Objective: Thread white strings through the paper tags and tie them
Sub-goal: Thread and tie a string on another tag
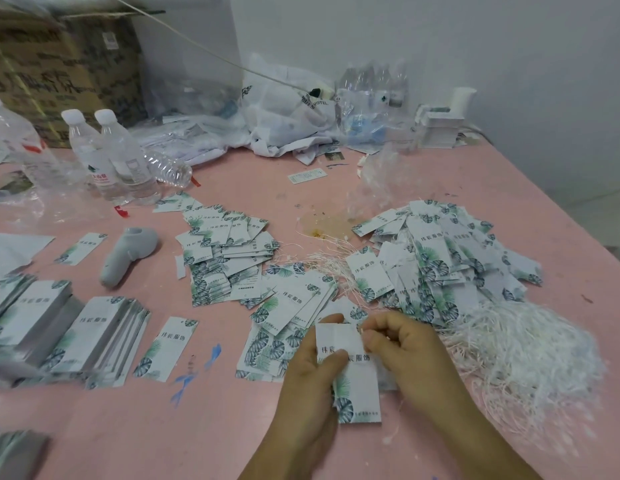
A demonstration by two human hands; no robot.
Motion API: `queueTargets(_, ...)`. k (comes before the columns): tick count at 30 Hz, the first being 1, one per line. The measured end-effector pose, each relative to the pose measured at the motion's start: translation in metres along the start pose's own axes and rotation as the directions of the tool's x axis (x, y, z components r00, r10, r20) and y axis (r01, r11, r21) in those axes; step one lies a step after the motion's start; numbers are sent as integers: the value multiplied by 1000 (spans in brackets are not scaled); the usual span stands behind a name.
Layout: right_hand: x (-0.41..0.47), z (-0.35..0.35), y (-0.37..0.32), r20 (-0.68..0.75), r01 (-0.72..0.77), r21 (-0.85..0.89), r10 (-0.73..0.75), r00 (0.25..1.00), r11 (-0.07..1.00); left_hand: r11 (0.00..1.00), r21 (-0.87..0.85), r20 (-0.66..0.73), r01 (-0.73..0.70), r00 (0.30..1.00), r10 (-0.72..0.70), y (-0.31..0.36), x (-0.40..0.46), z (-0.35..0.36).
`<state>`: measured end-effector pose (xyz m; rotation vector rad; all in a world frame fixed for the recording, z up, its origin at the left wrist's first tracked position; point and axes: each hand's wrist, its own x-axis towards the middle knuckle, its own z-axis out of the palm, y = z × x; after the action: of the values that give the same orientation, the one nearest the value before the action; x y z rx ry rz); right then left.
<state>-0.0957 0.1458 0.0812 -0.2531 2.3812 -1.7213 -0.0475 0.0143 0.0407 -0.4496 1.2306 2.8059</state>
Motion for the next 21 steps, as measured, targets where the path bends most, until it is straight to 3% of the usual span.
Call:
queueTargets(6, -5, 4, 5, -67, 103, -208, -119, 991, 973, 979, 142, -2, -147, 989, 149, -5, 2, -4)
queueTargets(21, -13, 6, 6, 13, 126, -85, -125, 992, 988, 878, 380, 7, -291, 950, 312, -4, -7, -2)
